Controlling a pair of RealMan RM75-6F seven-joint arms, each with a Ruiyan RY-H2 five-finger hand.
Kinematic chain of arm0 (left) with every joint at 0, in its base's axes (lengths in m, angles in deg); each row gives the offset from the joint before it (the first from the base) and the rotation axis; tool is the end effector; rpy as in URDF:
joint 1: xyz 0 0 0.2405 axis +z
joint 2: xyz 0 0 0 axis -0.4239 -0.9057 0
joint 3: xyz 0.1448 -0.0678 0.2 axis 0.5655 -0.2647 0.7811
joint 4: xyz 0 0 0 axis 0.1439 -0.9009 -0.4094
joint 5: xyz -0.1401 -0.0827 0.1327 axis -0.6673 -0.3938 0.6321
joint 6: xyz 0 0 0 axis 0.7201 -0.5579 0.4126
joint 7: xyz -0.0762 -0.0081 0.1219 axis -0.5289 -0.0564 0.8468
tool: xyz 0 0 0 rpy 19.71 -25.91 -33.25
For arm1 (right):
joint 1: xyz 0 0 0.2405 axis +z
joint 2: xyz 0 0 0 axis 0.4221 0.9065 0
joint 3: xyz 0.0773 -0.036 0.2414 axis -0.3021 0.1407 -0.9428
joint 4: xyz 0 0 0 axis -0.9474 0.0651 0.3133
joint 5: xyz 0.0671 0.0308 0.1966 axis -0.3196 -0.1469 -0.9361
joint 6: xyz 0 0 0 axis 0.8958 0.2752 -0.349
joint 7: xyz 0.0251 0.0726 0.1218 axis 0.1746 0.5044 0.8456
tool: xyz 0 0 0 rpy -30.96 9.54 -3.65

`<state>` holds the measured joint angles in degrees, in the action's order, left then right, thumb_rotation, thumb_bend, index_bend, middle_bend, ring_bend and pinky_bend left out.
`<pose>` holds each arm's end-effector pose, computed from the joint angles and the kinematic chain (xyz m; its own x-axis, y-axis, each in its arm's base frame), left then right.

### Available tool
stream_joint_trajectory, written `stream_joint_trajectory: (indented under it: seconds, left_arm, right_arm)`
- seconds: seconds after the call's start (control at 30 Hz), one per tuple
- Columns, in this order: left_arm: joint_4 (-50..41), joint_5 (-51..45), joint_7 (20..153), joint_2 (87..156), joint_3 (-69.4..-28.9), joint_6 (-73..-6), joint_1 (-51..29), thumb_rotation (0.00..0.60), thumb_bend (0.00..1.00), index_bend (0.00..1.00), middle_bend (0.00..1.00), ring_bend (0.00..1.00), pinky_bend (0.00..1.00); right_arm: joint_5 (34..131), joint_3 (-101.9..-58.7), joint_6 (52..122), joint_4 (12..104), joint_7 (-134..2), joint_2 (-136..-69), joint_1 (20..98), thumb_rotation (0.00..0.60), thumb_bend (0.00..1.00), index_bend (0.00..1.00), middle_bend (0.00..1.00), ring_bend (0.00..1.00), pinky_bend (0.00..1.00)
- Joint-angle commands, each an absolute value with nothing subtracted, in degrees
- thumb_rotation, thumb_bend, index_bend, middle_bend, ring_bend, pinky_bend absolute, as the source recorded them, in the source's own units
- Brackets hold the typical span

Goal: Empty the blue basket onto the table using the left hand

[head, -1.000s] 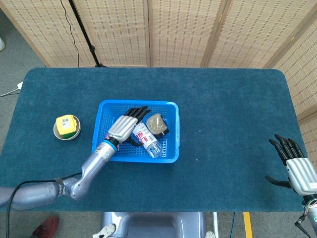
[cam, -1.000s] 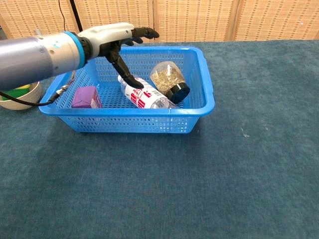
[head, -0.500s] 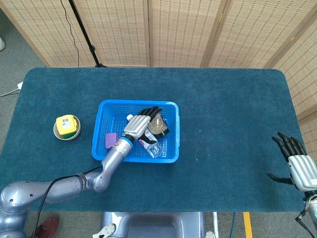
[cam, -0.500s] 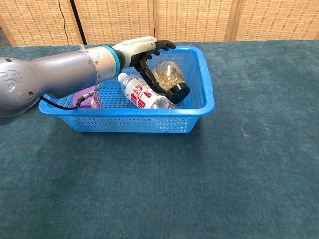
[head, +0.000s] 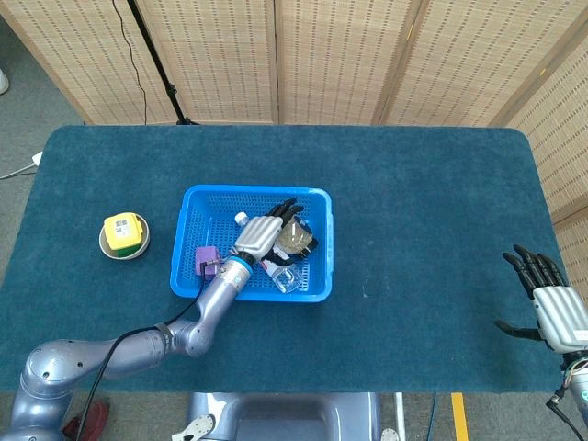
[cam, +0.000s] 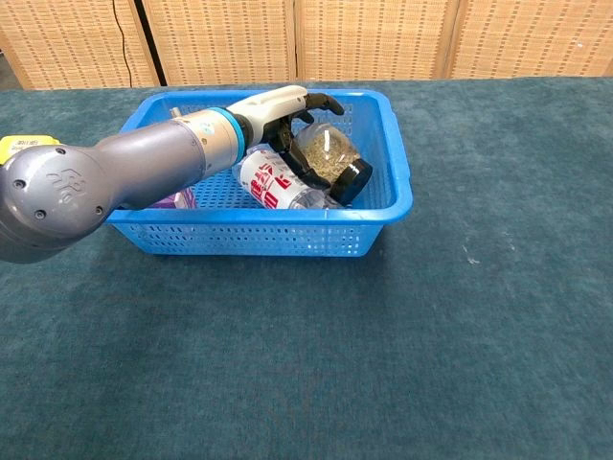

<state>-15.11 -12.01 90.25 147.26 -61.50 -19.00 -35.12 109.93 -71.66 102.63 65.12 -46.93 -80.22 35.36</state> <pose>-0.0430 0.3983 -0.1010 0.1065 0.4299 0.8966 0.9553 -0.2944 0.0277 -0.3323 -0.2116 0.1823 0.3098 -0.0851 0.9470 -0.9470 -0.1168 0.2993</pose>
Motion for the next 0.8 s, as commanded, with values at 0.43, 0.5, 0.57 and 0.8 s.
stream_joint_trajectory:
  seconds: [0.43,0.5,0.57,0.8]
  left_arm:
    - [-15.6,-11.2,91.6,149.6,-63.4,-24.5,-35.2,0.600,0.32,0.48,0.34,0.35,0.52]
    - [-12.9,-10.0,91.0,148.1,-63.6,-25.8,-34.4,0.600,0.32,0.48,0.34,0.35,0.52]
    - [-10.3,-8.7,91.0,146.3,-63.5,-27.0,-33.5,0.600,0.32,0.48,0.34,0.35,0.52]
    - [2.6,-3.8,90.7,136.7,-62.3,-32.0,-28.5,0.600,0.32,0.48,0.34,0.35,0.52]
  right_arm:
    - [110.1,-71.6,102.7,65.1,-46.5,-80.1,35.4,0.600,0.00,0.03,0.01,0.00,0.00]
    - [110.2,-71.6,102.8,65.2,-46.4,-80.0,35.4,0.600,0.00,0.03,0.01,0.00,0.00]
    - [110.4,-71.5,103.0,65.3,-46.5,-80.0,35.3,0.600,0.00,0.03,0.01,0.00,0.00]
    - [111.6,-71.1,103.9,66.0,-46.9,-79.8,35.1,0.600,0.00,0.03,0.01,0.00,0.00]
